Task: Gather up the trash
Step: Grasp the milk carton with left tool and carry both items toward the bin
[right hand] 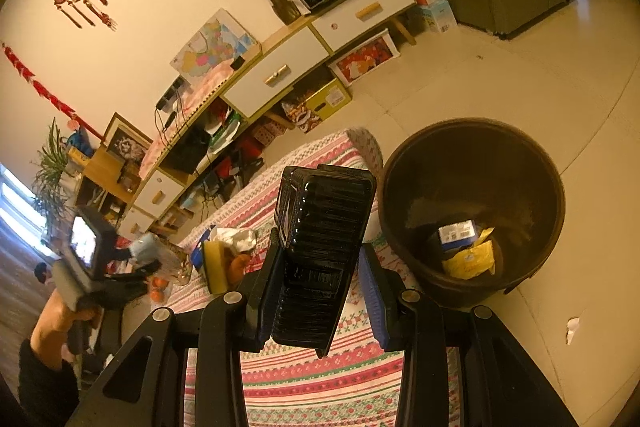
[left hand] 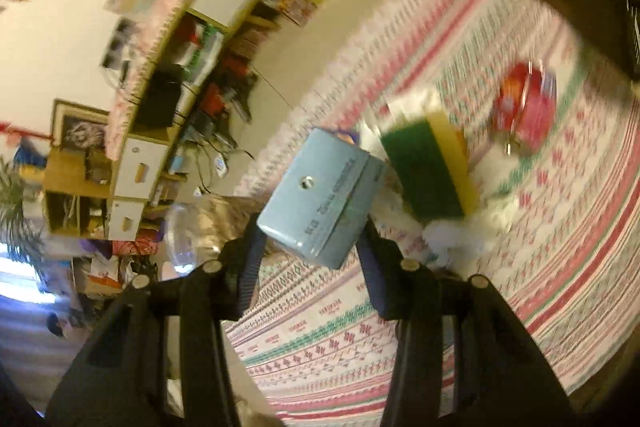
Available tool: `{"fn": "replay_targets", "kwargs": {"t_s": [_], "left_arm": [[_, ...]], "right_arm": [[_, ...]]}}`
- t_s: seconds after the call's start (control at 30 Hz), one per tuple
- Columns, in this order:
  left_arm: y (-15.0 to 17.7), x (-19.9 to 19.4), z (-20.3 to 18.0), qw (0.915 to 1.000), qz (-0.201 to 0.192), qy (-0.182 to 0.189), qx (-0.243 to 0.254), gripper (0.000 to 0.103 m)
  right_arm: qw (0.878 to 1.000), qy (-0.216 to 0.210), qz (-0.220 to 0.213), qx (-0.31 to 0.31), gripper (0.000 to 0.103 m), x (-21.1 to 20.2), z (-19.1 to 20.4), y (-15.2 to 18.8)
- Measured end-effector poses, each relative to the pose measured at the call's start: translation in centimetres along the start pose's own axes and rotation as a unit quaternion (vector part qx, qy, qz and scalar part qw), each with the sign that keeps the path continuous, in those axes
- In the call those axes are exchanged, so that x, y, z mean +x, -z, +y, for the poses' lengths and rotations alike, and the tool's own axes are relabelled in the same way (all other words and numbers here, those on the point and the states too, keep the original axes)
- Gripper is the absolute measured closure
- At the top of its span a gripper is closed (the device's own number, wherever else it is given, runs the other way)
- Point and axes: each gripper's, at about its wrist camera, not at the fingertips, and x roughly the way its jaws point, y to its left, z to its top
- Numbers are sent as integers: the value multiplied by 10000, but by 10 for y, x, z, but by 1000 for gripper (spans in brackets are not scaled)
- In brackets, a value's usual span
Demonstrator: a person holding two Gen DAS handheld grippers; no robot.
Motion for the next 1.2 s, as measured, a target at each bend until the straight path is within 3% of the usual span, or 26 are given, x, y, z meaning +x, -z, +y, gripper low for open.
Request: {"fn": "replay_targets", "kwargs": {"t_s": [0.13, 0.3, 0.47, 0.67, 0.83, 1.2], "left_arm": [[-4, -28, -8, 9984, -525, 44, -187, 56], [-22, -63, -43, 9897, -1210, 647, -406, 56], [-44, -88, -91, 9781, -1594, 1259, -445, 56], [-85, -95, -149, 9531, -1731, 2327, -860, 56], [-113, -89, -195, 9410, -1844, 2677, -940, 56], [-134, -61, -254, 9389, -1693, 2768, -1144, 55]], "right_arm": [[9995, 277, -146, 6, 65, -7, -8, -4], [9953, 873, -423, -82, 65, -15, -20, -10], [9909, 1243, -509, -42, 65, -16, -38, -14], [9842, 1690, -529, -32, 65, -11, -63, -17], [9804, 1921, -444, 41, 65, -3, -88, -18], [9783, 1986, -187, 553, 65, 6, -133, -14]]}}
